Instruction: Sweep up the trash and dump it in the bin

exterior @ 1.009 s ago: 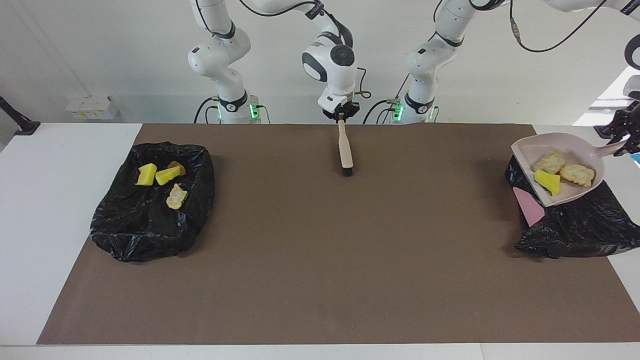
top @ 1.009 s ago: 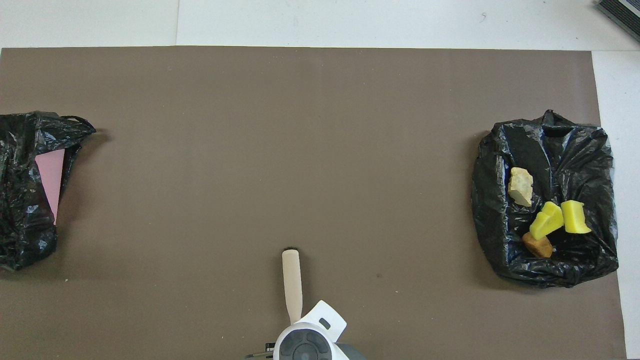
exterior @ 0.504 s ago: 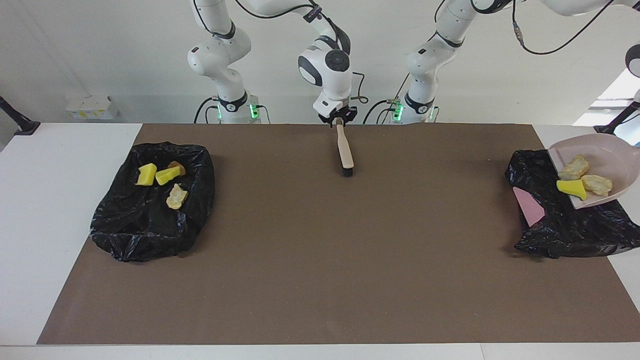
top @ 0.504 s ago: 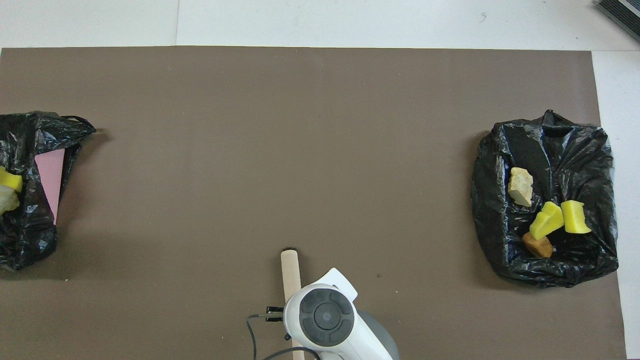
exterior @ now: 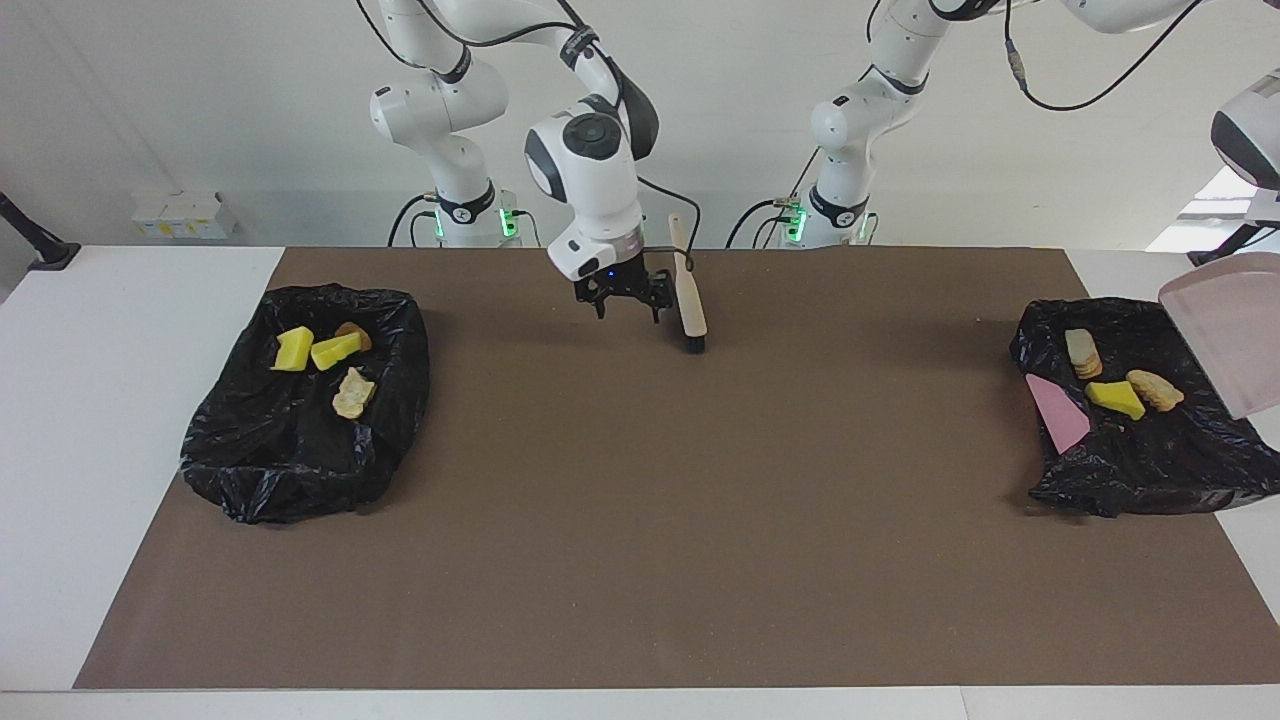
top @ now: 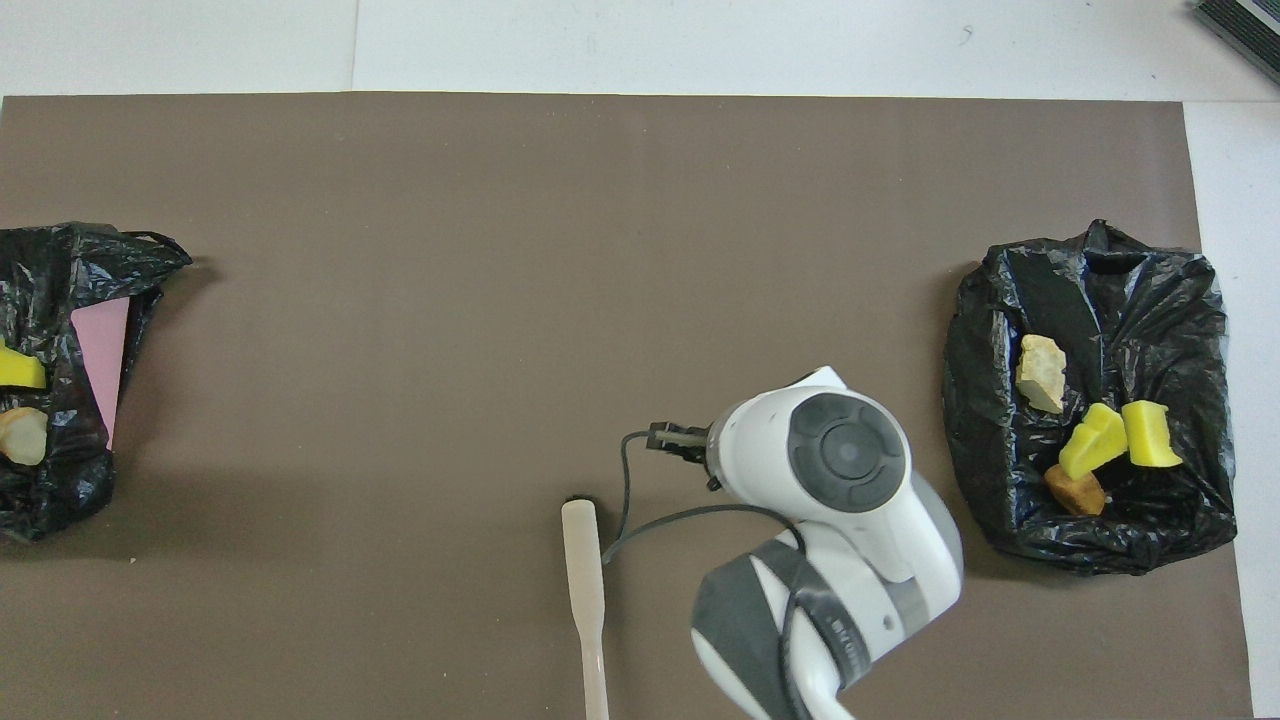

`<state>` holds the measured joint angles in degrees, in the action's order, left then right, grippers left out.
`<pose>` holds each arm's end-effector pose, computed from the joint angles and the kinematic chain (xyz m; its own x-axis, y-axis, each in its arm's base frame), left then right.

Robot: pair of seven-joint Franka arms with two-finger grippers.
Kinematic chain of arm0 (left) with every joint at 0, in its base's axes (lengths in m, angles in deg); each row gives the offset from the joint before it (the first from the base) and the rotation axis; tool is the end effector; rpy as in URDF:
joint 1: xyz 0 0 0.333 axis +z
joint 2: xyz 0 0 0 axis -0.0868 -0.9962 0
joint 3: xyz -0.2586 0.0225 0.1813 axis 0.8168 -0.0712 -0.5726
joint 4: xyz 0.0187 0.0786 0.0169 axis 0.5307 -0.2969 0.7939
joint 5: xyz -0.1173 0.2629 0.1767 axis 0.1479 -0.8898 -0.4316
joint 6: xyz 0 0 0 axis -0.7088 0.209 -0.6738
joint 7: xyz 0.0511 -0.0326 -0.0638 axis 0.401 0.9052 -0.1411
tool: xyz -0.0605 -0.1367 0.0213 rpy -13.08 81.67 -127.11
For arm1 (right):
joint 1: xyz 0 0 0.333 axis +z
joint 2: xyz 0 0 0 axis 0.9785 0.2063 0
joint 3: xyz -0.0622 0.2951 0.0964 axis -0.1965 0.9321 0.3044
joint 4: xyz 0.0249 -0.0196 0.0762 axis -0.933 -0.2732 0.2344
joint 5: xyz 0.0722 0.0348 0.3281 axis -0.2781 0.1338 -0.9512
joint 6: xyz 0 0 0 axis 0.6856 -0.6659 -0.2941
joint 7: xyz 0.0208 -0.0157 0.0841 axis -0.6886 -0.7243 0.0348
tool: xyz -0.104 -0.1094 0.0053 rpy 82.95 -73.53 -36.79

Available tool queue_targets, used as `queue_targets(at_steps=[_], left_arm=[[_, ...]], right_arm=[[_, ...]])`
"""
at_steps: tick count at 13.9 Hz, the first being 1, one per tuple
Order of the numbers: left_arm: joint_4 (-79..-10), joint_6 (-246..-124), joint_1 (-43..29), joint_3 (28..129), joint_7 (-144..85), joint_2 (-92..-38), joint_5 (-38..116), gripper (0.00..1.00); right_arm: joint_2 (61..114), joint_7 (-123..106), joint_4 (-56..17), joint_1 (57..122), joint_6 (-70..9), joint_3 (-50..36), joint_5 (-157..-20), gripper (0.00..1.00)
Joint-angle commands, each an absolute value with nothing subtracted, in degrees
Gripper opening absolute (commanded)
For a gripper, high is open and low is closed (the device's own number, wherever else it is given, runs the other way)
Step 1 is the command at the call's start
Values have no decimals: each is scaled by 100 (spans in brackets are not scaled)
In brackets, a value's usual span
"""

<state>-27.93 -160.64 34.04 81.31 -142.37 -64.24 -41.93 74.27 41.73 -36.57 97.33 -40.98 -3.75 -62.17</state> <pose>0.5125 0.3171 0.5612 -0.0515 -0.6037 -0.7955 -0.9984 0.0111 0.0563 0.4461 0.2594 0.3998 0.9651 -0.2608 0.0228 -0.2569 -0.9603 -0.1084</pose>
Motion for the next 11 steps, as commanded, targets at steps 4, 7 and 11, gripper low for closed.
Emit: queue_targets(at_steps=[4, 7, 11], left_arm=[[-2942, -15697, 2925, 8178, -13726, -6123, -3460, 0], [-2933, -15310, 2591, 8178, -13322, -6000, -2896, 0], [-2968, -14879, 2160, 8187, -11707, -5973, -1755, 0]], right_arm=[[7465, 3054, -2674, 8181, -3572, -317, -5892, 100], [7290, 2763, -2146, 7740, -2685, -343, -5673, 100], [7052, 2560, -1434, 7713, -1366, -422, -5629, 100]])
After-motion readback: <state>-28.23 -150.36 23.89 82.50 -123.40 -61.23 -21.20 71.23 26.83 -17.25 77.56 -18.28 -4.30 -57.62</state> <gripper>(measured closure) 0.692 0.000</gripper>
